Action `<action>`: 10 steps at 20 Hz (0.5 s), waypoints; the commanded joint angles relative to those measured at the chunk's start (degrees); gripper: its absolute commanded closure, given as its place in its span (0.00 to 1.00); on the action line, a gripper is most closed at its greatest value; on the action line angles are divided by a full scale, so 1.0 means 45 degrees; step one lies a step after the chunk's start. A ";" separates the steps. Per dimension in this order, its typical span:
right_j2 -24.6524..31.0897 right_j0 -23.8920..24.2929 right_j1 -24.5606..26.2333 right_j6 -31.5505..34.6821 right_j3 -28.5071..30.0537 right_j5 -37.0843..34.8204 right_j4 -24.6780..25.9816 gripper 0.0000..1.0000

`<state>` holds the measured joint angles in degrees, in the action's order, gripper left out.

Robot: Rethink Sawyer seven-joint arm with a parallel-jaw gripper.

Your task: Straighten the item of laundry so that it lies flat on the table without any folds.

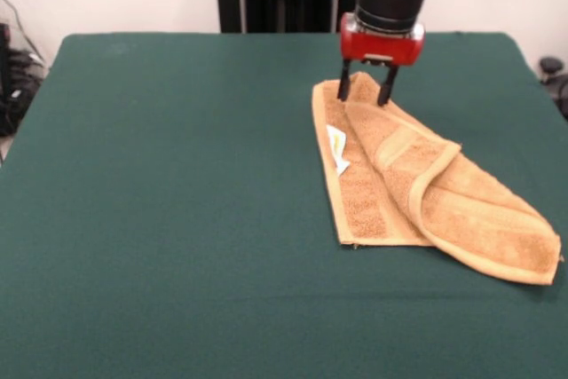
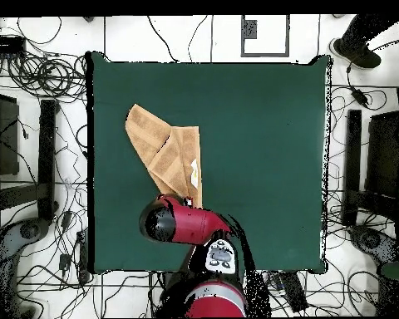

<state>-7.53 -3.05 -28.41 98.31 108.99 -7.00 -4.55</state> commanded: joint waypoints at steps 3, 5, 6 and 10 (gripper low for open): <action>0.1643 -0.0048 0.0136 0.1206 -0.1192 -0.0473 0.0234 0.00; 0.1501 -0.0126 0.0292 0.1268 -0.1341 -0.0409 0.0197 0.00; 0.1511 -0.0100 0.0379 0.1298 -0.1376 -0.0299 0.0195 0.00; 0.1528 -0.0119 0.0894 0.1443 -0.1736 0.0138 0.0118 0.00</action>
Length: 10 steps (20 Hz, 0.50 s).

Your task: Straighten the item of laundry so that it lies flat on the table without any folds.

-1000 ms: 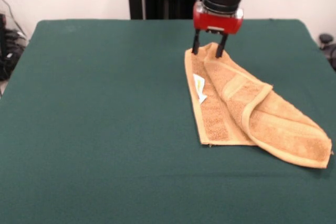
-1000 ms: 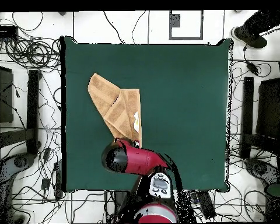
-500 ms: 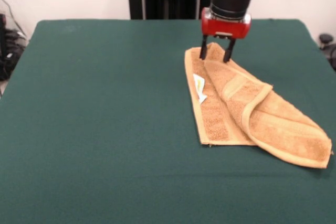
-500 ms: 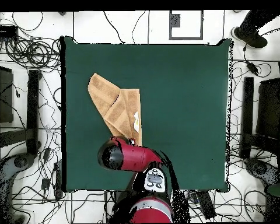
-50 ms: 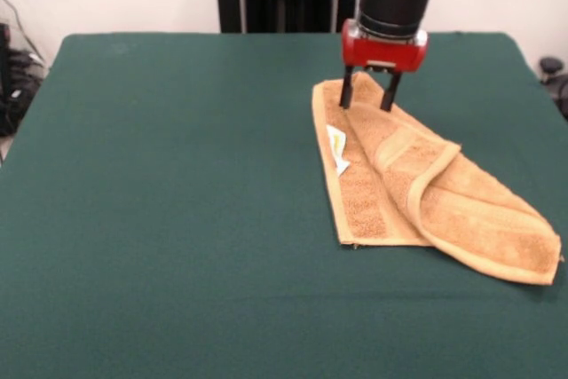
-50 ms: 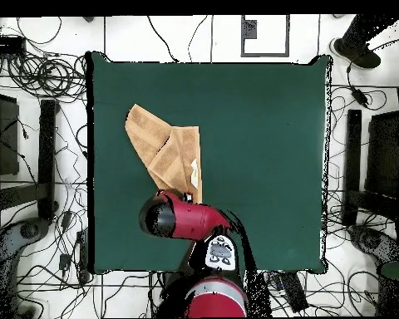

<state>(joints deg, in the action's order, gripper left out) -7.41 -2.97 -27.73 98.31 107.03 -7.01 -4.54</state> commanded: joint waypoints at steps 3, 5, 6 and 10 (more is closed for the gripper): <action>0.1453 -0.0331 0.1317 0.1646 -0.1826 0.0429 -0.0097 0.00; 0.1323 -0.0562 0.1694 0.1801 -0.2219 0.0526 -0.0282 0.00; 0.1246 -0.0685 0.1877 0.1885 -0.2415 0.0569 -0.0378 0.00; 0.0971 -0.1078 0.2442 0.2251 -0.3015 0.0733 -0.0733 0.00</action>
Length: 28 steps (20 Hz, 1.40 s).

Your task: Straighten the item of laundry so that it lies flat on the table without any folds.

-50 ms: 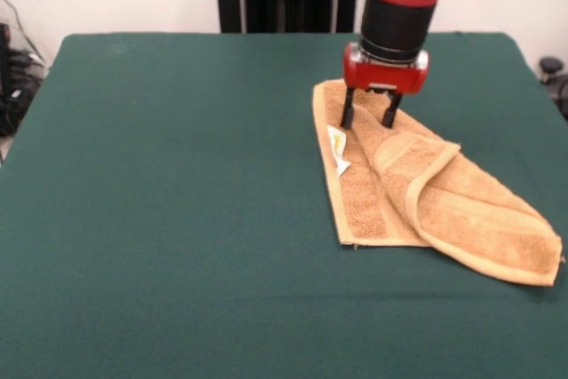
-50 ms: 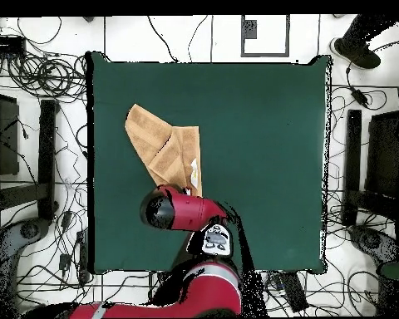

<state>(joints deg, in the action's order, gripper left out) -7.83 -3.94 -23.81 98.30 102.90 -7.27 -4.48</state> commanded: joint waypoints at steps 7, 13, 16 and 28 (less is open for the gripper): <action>0.1264 -0.1014 0.2210 0.2595 -0.2849 0.1125 -0.1238 0.00; 0.0734 -0.1478 0.2301 0.3026 -0.3136 0.0953 -0.1802 0.00; 0.0057 -0.1915 0.2166 0.3134 -0.3111 0.0603 -0.2034 0.00; -0.0139 -0.2008 0.1797 0.2908 -0.2631 0.0422 -0.2292 1.00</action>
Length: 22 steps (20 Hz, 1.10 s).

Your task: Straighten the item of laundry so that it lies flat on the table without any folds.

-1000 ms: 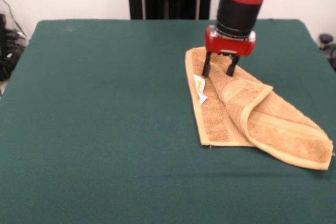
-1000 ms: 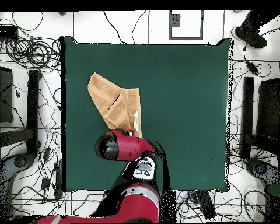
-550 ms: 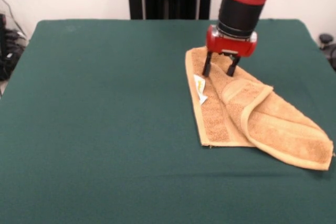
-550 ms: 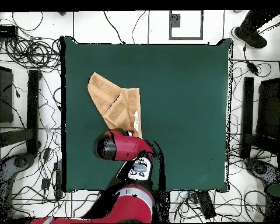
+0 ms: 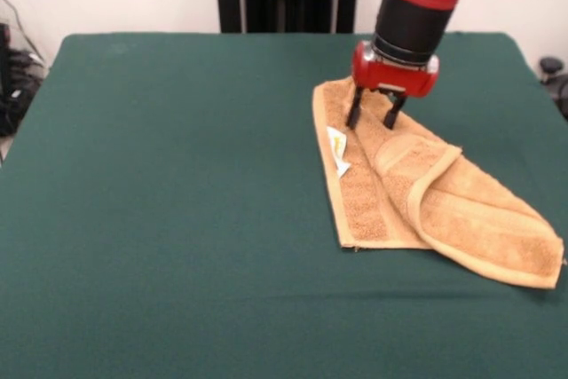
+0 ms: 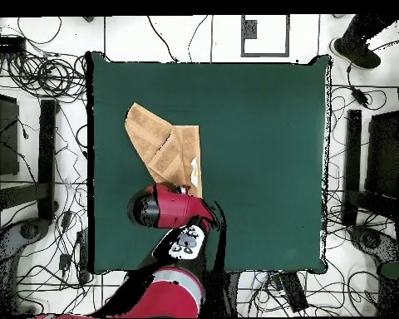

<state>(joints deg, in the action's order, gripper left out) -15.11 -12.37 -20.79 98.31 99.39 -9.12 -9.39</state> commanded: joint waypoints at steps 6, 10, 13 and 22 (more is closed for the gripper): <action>0.1497 -0.0097 0.1034 0.2770 -0.1764 0.0561 -0.1117 1.00; 0.1520 -0.0058 0.0989 0.2756 -0.1707 0.0487 -0.1124 1.00; 0.1667 0.0084 0.0917 0.2698 -0.1583 0.0555 -0.1059 1.00; 0.2218 0.0687 -0.0097 0.2284 -0.1001 -0.0845 -0.0903 1.00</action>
<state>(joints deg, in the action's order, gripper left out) -14.18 -11.20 -21.03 98.31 98.68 -10.49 -9.91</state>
